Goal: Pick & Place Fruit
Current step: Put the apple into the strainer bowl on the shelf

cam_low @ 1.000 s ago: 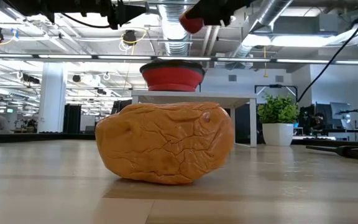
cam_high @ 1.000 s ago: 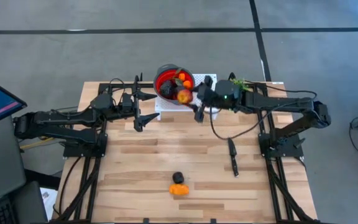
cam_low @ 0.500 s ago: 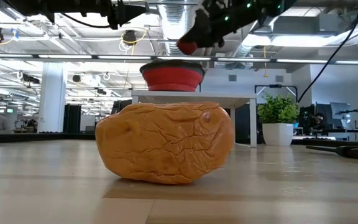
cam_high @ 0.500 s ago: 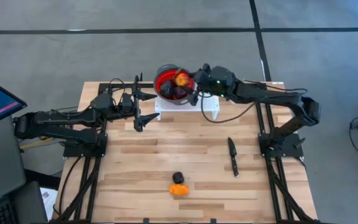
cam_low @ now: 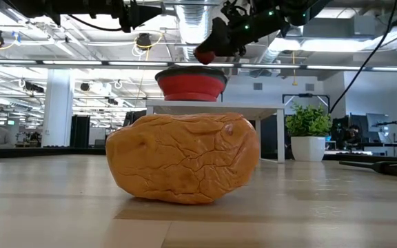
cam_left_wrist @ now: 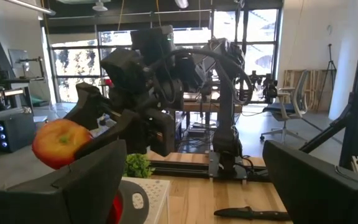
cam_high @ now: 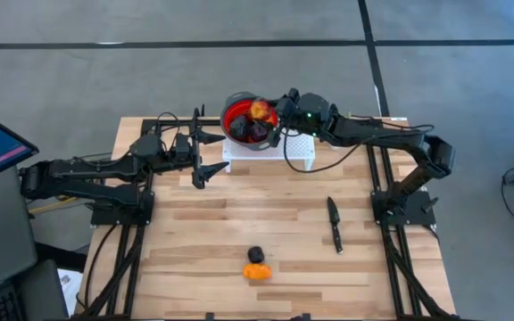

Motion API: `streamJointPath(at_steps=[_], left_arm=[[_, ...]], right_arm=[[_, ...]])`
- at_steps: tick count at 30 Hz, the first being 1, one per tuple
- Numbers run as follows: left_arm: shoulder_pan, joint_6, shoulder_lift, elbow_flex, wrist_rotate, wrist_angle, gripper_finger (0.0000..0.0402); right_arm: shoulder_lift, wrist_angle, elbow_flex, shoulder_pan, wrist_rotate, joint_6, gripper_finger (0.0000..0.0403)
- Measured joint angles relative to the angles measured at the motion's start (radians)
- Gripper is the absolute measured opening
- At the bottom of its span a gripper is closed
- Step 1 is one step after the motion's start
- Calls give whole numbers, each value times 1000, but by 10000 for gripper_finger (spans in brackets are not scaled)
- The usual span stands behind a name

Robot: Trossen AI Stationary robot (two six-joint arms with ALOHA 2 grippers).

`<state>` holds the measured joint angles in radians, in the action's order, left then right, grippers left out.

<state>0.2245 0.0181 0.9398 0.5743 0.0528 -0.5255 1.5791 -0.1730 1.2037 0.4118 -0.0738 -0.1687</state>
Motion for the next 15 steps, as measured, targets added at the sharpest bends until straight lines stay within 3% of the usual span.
streamJointPath(at_steps=[15], left_arm=[[0, 0, 0, 0, 0, 0, 374]], right_arm=[[0, 0, 0, 1, -1, -127, 310]])
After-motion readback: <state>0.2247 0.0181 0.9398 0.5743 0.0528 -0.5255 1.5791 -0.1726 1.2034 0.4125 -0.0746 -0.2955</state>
